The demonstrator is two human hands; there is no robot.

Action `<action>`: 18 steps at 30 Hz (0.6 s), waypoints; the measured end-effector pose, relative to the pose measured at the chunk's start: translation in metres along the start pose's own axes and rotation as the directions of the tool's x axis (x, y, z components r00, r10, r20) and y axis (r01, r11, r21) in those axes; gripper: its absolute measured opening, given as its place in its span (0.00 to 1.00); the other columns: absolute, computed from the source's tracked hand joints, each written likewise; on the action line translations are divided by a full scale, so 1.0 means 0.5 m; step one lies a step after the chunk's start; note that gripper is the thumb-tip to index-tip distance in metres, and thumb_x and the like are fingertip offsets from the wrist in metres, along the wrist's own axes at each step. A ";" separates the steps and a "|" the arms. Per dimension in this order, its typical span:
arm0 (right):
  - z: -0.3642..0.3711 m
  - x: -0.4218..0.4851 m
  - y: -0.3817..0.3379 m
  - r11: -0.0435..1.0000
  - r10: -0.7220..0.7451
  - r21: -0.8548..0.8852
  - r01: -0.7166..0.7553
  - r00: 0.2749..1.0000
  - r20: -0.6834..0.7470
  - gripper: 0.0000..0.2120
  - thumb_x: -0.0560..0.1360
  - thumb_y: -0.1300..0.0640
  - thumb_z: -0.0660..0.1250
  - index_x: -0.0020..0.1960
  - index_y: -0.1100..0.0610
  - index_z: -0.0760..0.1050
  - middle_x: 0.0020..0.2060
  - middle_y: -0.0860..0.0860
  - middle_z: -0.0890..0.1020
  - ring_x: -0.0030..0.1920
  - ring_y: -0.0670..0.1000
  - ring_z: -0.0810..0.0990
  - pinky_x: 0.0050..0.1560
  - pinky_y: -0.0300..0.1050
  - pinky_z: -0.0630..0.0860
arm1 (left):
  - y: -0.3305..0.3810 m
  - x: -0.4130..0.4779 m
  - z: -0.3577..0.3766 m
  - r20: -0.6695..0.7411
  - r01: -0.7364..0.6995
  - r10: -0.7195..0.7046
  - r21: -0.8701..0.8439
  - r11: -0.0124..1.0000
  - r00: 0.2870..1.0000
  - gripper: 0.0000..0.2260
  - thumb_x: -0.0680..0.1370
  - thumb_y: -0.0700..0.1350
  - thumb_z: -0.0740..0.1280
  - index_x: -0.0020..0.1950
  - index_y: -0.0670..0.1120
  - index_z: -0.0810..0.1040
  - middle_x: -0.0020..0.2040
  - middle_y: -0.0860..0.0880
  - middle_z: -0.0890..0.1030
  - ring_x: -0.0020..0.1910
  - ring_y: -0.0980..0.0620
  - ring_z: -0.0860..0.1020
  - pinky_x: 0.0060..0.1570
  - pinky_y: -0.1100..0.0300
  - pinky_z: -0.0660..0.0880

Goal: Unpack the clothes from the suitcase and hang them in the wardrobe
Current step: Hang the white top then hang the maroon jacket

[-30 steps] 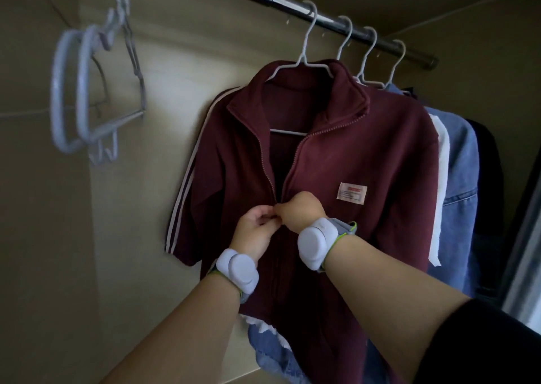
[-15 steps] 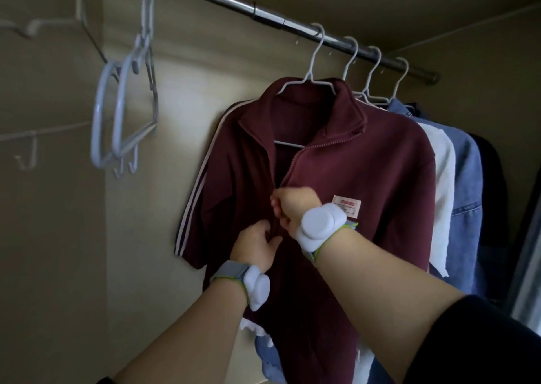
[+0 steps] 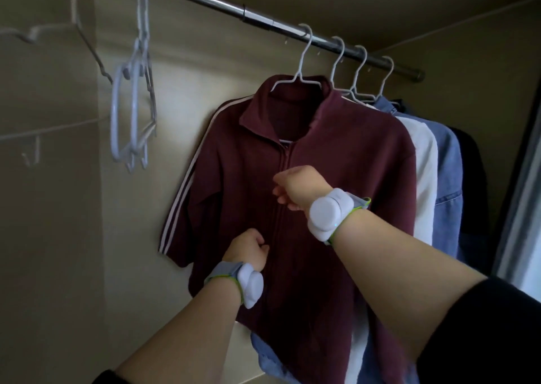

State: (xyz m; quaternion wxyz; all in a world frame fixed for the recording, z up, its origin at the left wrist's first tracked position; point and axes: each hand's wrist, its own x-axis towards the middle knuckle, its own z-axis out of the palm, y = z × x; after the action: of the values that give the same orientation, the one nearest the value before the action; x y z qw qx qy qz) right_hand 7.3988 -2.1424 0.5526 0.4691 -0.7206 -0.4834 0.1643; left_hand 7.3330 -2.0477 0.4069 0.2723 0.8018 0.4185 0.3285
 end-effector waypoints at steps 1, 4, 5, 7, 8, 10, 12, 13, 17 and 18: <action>-0.008 -0.003 0.019 0.992 -0.033 -0.126 0.028 0.999 -0.035 0.08 0.78 0.59 0.59 0.46 0.60 0.77 0.39 0.55 0.81 0.36 0.53 0.79 0.38 0.43 0.75 | -0.002 -0.010 0.002 0.012 0.019 -0.019 0.000 1.000 1.000 0.09 0.77 0.49 0.65 0.54 0.48 0.76 0.52 0.50 0.79 0.45 0.52 0.76 0.44 0.61 0.72; -0.034 -0.034 0.087 0.839 -0.018 -0.543 0.027 1.000 0.022 0.15 0.76 0.57 0.62 0.60 0.61 0.76 0.57 0.59 0.79 0.58 0.59 0.77 0.55 0.47 0.74 | -0.002 -0.043 0.014 0.048 0.055 -0.055 -0.004 0.998 0.997 0.05 0.76 0.49 0.66 0.50 0.50 0.77 0.50 0.49 0.81 0.48 0.50 0.79 0.48 0.59 0.76; -0.039 -0.046 0.110 0.754 0.016 -0.655 0.047 0.996 0.091 0.17 0.77 0.57 0.61 0.63 0.61 0.74 0.61 0.59 0.77 0.61 0.58 0.75 0.58 0.45 0.71 | 0.002 -0.056 0.013 0.045 0.062 -0.062 -0.003 0.998 0.997 0.04 0.76 0.49 0.66 0.48 0.50 0.76 0.49 0.49 0.81 0.48 0.49 0.79 0.48 0.59 0.75; -0.047 -0.065 0.137 0.706 0.002 -0.701 0.106 0.988 0.152 0.19 0.77 0.55 0.62 0.66 0.62 0.71 0.65 0.57 0.74 0.65 0.56 0.72 0.62 0.42 0.68 | 0.010 -0.078 0.002 0.002 0.070 -0.070 -0.023 0.997 0.998 0.02 0.76 0.48 0.66 0.47 0.51 0.76 0.47 0.50 0.81 0.47 0.50 0.80 0.46 0.60 0.75; -0.053 -0.071 0.141 0.745 -0.033 -0.655 0.127 0.987 0.154 0.20 0.77 0.54 0.63 0.66 0.62 0.72 0.65 0.57 0.74 0.65 0.56 0.72 0.64 0.42 0.68 | 0.021 -0.088 -0.005 -0.038 0.071 -0.073 -0.051 0.996 0.997 0.01 0.76 0.47 0.66 0.46 0.52 0.75 0.45 0.51 0.82 0.47 0.49 0.80 0.46 0.60 0.76; -0.060 -0.083 0.128 0.806 -0.162 -0.548 0.223 0.974 0.159 0.19 0.76 0.54 0.64 0.65 0.61 0.74 0.65 0.55 0.75 0.65 0.55 0.73 0.63 0.41 0.67 | 0.045 -0.108 -0.028 -0.123 0.061 -0.077 -0.129 0.990 0.989 0.04 0.75 0.45 0.66 0.42 0.53 0.74 0.38 0.52 0.81 0.44 0.48 0.82 0.47 0.55 0.78; -0.053 -0.076 0.105 0.845 -0.271 -0.436 0.310 0.951 0.152 0.18 0.76 0.55 0.64 0.64 0.59 0.75 0.64 0.54 0.77 0.64 0.53 0.74 0.62 0.38 0.67 | 0.065 -0.126 -0.065 -0.195 0.017 -0.051 -0.170 0.985 0.979 0.07 0.75 0.44 0.66 0.39 0.53 0.74 0.33 0.52 0.79 0.42 0.46 0.82 0.48 0.51 0.78; -0.049 -0.076 0.089 0.873 -0.310 -0.350 0.341 0.940 0.143 0.16 0.77 0.55 0.63 0.63 0.58 0.76 0.61 0.54 0.78 0.62 0.53 0.76 0.61 0.39 0.68 | 0.077 -0.137 -0.085 -0.231 -0.013 -0.027 -0.170 0.985 0.973 0.07 0.75 0.43 0.66 0.38 0.53 0.74 0.32 0.52 0.78 0.41 0.45 0.81 0.48 0.49 0.78; -0.016 -0.101 0.016 0.873 -0.487 0.059 0.483 0.869 0.086 0.11 0.77 0.58 0.62 0.51 0.62 0.80 0.46 0.58 0.84 0.51 0.57 0.82 0.52 0.48 0.75 | 0.132 -0.217 -0.179 -0.401 -0.095 0.044 -0.109 0.990 0.915 0.10 0.75 0.41 0.65 0.37 0.54 0.74 0.32 0.52 0.78 0.39 0.46 0.79 0.45 0.54 0.75; -0.004 -0.112 -0.008 0.850 -0.523 0.112 0.514 0.849 0.074 0.11 0.77 0.59 0.61 0.49 0.64 0.80 0.44 0.60 0.84 0.48 0.57 0.82 0.50 0.50 0.75 | 0.138 -0.239 -0.203 -0.447 -0.101 0.054 -0.082 0.991 0.893 0.09 0.74 0.41 0.65 0.37 0.55 0.74 0.33 0.51 0.78 0.38 0.46 0.78 0.44 0.55 0.75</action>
State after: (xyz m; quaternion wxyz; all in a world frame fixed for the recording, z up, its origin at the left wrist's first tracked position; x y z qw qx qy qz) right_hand 7.3712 -2.1904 0.5447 0.5021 -0.5326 -0.6755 0.0891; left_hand 7.2382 -2.1675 0.4848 0.1975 0.7068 0.4195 0.5343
